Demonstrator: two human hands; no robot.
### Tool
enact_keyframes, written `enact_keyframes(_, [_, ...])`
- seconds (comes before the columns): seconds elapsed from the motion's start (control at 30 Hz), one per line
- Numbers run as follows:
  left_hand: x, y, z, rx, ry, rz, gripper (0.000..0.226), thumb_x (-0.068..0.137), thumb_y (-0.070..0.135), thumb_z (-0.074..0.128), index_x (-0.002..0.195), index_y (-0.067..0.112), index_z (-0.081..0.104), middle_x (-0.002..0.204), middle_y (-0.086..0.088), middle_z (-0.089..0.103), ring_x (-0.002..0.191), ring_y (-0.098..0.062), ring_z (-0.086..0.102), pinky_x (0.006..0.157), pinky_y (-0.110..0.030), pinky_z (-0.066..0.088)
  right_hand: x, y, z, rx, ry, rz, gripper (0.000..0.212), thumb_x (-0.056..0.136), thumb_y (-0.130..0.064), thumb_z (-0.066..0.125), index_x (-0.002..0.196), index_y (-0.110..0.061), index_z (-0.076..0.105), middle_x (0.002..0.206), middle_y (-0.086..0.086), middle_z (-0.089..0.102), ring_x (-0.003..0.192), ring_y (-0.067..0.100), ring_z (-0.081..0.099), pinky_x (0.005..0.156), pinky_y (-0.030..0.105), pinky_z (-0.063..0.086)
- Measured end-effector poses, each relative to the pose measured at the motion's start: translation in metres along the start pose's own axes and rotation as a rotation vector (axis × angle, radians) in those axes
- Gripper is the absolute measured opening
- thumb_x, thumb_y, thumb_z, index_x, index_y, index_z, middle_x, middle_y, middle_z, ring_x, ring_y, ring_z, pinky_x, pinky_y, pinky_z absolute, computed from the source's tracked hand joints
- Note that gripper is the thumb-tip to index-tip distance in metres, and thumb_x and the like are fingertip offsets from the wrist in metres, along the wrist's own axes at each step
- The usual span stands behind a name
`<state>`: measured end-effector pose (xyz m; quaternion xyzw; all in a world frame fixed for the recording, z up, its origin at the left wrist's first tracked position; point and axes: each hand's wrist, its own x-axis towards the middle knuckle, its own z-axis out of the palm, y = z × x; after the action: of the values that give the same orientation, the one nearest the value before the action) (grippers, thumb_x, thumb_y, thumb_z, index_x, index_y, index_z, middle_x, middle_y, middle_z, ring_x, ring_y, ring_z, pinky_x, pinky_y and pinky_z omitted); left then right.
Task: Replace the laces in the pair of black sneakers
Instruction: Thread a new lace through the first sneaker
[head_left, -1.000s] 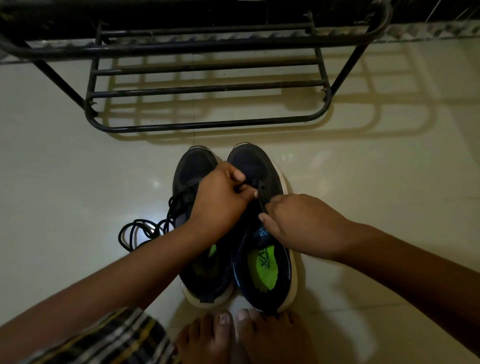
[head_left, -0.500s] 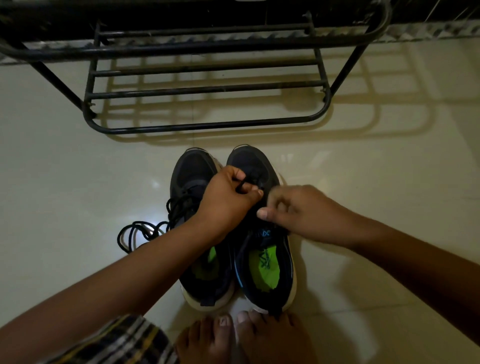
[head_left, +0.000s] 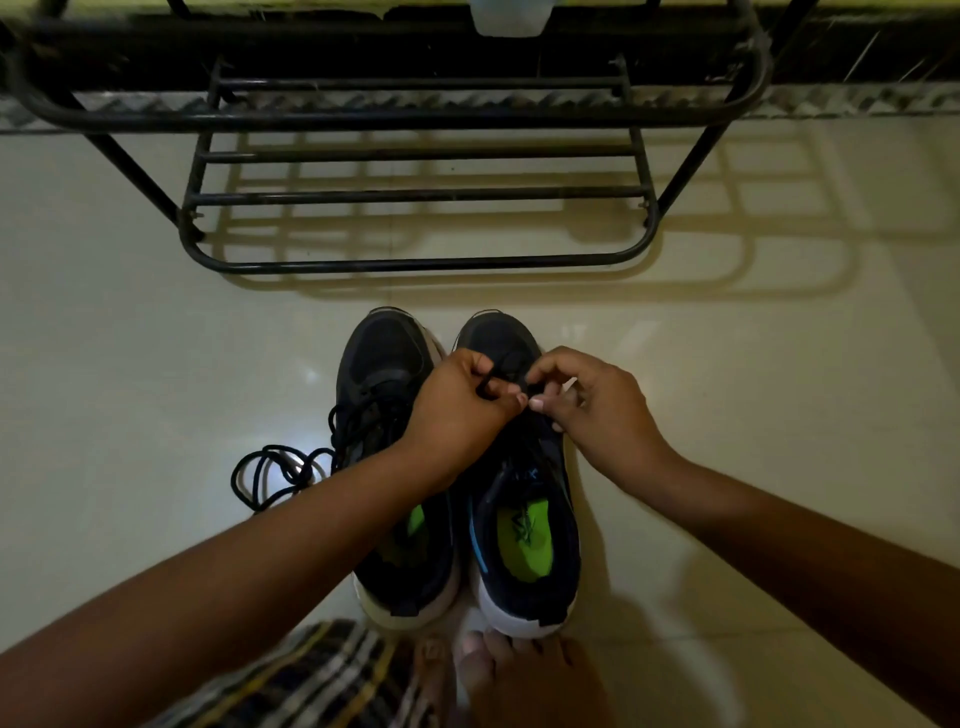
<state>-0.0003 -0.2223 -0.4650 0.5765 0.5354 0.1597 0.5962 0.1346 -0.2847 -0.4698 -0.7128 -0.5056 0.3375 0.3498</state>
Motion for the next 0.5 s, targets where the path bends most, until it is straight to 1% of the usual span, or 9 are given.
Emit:
enact_keyframes(0.1, [-0.002,-0.001,0.003,-0.008,0.0,-0.009,0.03,0.08,0.005,0.071,0.082,0.02,0.044,0.081,-0.002,0.068,0.09,-0.026,0.067,0.091,-0.049,0.05,-0.001,0.002,0.001,-0.018,0.018,-0.037,0.016,0.078,-0.001,0.068,0.083,-0.016,0.067,0.076,0.001,0.062,0.06,0.01,0.055,0.063,0.023,0.046])
enact_keyframes(0.2, [-0.003,0.0,0.006,0.004,0.021,0.009,0.023,0.082,0.009,0.07,0.084,0.018,0.048,0.085,-0.006,0.067,0.088,-0.025,0.066,0.09,-0.047,0.051,0.002,0.003,0.001,-0.053,0.023,-0.075,0.015,0.078,0.0,0.067,0.074,-0.014,0.062,0.074,-0.003,0.059,0.062,0.002,0.051,0.061,0.021,0.043])
enact_keyframes(0.27, [-0.005,0.003,0.005,0.042,0.049,0.021,0.012,0.086,0.018,0.066,0.09,0.016,0.056,0.09,-0.007,0.068,0.087,-0.022,0.066,0.087,-0.045,0.053,0.003,0.0,0.001,-0.096,0.007,-0.101,0.016,0.079,0.001,0.063,0.074,-0.013,0.058,0.075,-0.004,0.055,0.066,0.003,0.05,0.062,0.022,0.042])
enact_keyframes(0.33, [-0.008,0.007,0.002,0.037,0.045,0.031,0.008,0.091,0.023,0.06,0.09,0.015,0.063,0.089,-0.008,0.07,0.083,-0.022,0.067,0.084,-0.045,0.054,0.0,-0.006,0.0,-0.092,0.012,-0.101,0.015,0.083,0.001,0.058,0.076,-0.012,0.056,0.078,-0.002,0.054,0.065,0.009,0.053,0.062,0.029,0.046])
enact_keyframes(0.37, [-0.009,0.009,0.0,0.028,0.039,0.032,0.013,0.093,0.023,0.056,0.085,0.017,0.065,0.089,-0.009,0.071,0.076,-0.02,0.067,0.079,-0.043,0.055,-0.002,-0.01,-0.001,-0.055,0.024,-0.074,0.017,0.085,0.001,0.056,0.076,-0.014,0.055,0.078,-0.001,0.053,0.063,0.011,0.054,0.06,0.03,0.048])
enact_keyframes(0.4, [-0.012,0.011,-0.002,0.028,0.035,0.034,0.02,0.096,0.022,0.051,0.081,0.019,0.064,0.09,-0.009,0.072,0.066,-0.014,0.064,0.07,-0.038,0.054,-0.006,-0.015,-0.003,-0.002,0.04,-0.036,0.019,0.087,0.0,0.054,0.076,-0.015,0.054,0.076,-0.001,0.053,0.059,0.01,0.054,0.057,0.029,0.049])
enact_keyframes(0.43, [-0.014,0.014,-0.005,0.023,0.033,0.036,0.024,0.099,0.021,0.046,0.083,0.018,0.064,0.091,-0.009,0.072,0.054,-0.004,0.058,0.06,-0.03,0.049,-0.009,-0.02,-0.006,0.049,0.049,-0.003,0.022,0.089,0.0,0.052,0.075,-0.017,0.053,0.073,-0.001,0.053,0.055,0.007,0.053,0.054,0.026,0.05])
enact_keyframes(0.47, [-0.016,0.016,-0.008,0.01,0.032,0.042,0.025,0.1,0.02,0.042,0.088,0.015,0.063,0.092,-0.008,0.072,0.046,0.001,0.052,0.055,-0.024,0.042,-0.011,-0.025,-0.009,0.087,0.051,0.018,0.023,0.089,0.0,0.052,0.075,-0.018,0.053,0.07,-0.003,0.052,0.053,0.005,0.052,0.053,0.023,0.049])
enact_keyframes(0.5, [-0.019,0.02,-0.012,-0.002,0.034,0.053,0.026,0.101,0.019,0.039,0.093,0.012,0.062,0.091,-0.006,0.072,0.042,0.003,0.048,0.053,-0.021,0.038,-0.014,-0.031,-0.013,0.102,0.053,0.022,0.024,0.089,-0.001,0.052,0.074,-0.019,0.053,0.068,-0.004,0.052,0.052,0.002,0.051,0.052,0.022,0.048])
